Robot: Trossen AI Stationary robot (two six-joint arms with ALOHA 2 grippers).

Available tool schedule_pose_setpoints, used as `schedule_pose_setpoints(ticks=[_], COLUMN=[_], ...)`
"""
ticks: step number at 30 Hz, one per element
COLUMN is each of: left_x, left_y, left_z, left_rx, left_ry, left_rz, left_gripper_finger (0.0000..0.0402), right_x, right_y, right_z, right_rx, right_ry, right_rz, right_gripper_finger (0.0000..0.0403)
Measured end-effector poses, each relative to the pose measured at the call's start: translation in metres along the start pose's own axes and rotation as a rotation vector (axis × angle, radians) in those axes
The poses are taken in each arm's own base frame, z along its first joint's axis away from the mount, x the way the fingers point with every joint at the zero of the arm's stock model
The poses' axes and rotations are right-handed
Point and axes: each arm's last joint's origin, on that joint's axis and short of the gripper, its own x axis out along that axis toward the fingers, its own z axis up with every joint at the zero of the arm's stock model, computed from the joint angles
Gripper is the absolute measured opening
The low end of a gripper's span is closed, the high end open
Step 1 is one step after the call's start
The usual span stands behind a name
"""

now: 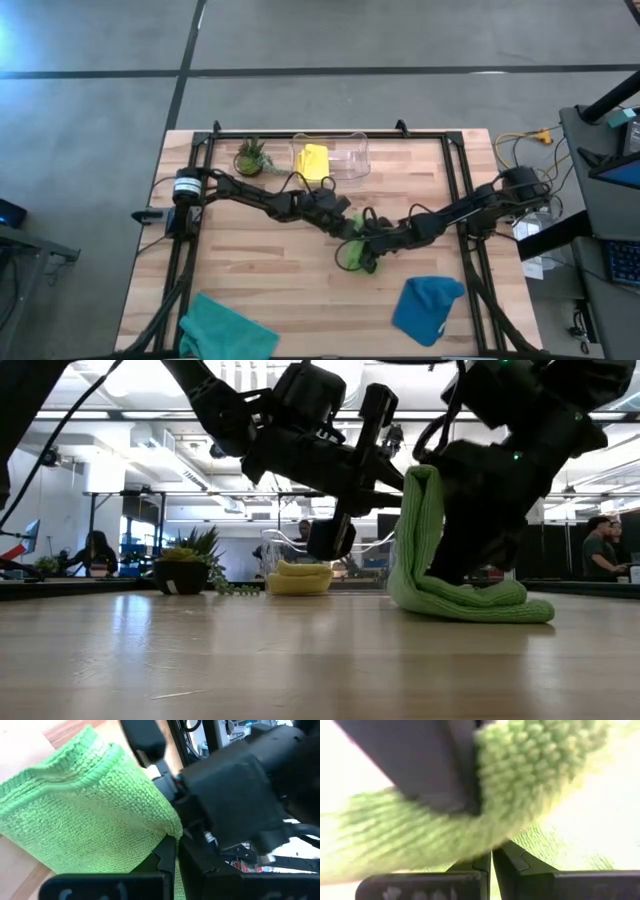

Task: Fold microfiber towels
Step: Fold the green microfiber towel

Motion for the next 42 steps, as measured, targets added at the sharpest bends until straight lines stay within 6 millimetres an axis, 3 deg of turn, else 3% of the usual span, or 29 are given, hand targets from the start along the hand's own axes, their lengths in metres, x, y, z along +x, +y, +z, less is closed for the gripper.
schedule_pose_setpoints(ticks=[10, 21, 29, 36, 42], left_x=[0.001, 0.027, 0.044, 0.045, 0.045], left_y=[-0.001, 0.007, 0.014, 0.012, 0.013], left_z=[-0.002, -0.004, -0.005, -0.003, -0.003], left_rx=[0.003, 0.003, -0.001, 0.026, 0.031], left_ry=[0.008, 0.029, 0.074, 0.055, 0.056], left_rz=[-0.006, 0.004, -0.003, -0.002, 0.002], left_gripper_finger=[0.0000, 0.0000, 0.0000, 0.0001, 0.0055], right_x=[-0.040, -0.074, -0.079, -0.075, -0.075], right_y=[-0.001, -0.007, 0.002, 0.003, 0.003], right_z=[0.007, -0.008, -0.013, -0.014, -0.014], right_rx=[0.011, 0.016, 0.008, 0.010, 0.010], right_ry=[-0.034, -0.001, -0.027, -0.028, -0.028], right_rz=[-0.038, -0.118, -0.057, -0.051, -0.052], right_gripper_finger=[0.0009, 0.0009, 0.0009, 0.0009, 0.0009])
